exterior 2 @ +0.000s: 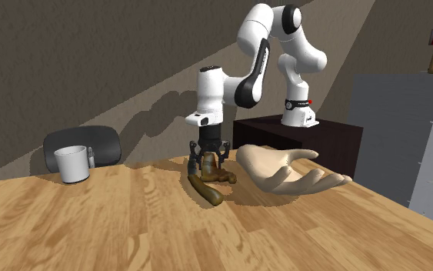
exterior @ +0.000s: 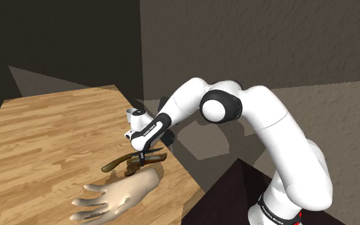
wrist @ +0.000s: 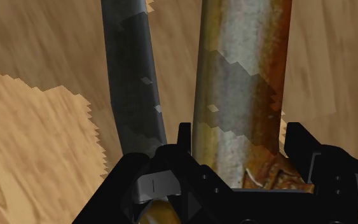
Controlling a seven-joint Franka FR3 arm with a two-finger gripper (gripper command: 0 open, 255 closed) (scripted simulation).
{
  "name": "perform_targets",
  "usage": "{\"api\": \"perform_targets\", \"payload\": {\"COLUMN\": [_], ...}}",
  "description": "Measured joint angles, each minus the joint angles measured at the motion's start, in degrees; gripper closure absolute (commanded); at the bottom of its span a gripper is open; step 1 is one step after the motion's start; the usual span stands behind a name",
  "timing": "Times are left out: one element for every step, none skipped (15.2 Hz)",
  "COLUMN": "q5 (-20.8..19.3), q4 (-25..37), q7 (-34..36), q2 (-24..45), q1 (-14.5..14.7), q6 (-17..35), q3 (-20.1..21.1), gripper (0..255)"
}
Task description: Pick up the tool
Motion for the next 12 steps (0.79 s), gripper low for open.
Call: {"api": "perform_targets", "payload": {"q5": [0.0,0.0,0.0,0.0,0.0,0.0,0.0,0.0,0.0,0.0,0.0,0.0], "q4": [0.0,0.0,0.0,0.0,0.0,0.0,0.0,0.1,0.0,-0.3,-0.5,-1.0], "q7": [0.0,0.0,0.0,0.0,0.0,0.0,0.0,0.0,0.0,0.0,-0.1,-0.1], "q2": [0.0,0.0,0.0,0.0,0.0,0.0,0.0,0.0,-0.2,-0.7,-1.2,-2.0], "q1": [0.0,0.0,0.0,0.0,0.0,0.0,0.0,0.0,0.0,0.0,-0.1,-0.1], "q6": [0.0,0.0,0.0,0.0,0.0,0.0,0.0,-0.1,-0.2,-0.5,-0.8,-1.1], "q3": [0.0,0.0,0.0,0.0,0.0,0.0,0.0,0.0,0.0,0.0,0.0,0.1], "gripper": [255,255,255,255,255,255,255,255,255,255,255,255]}}
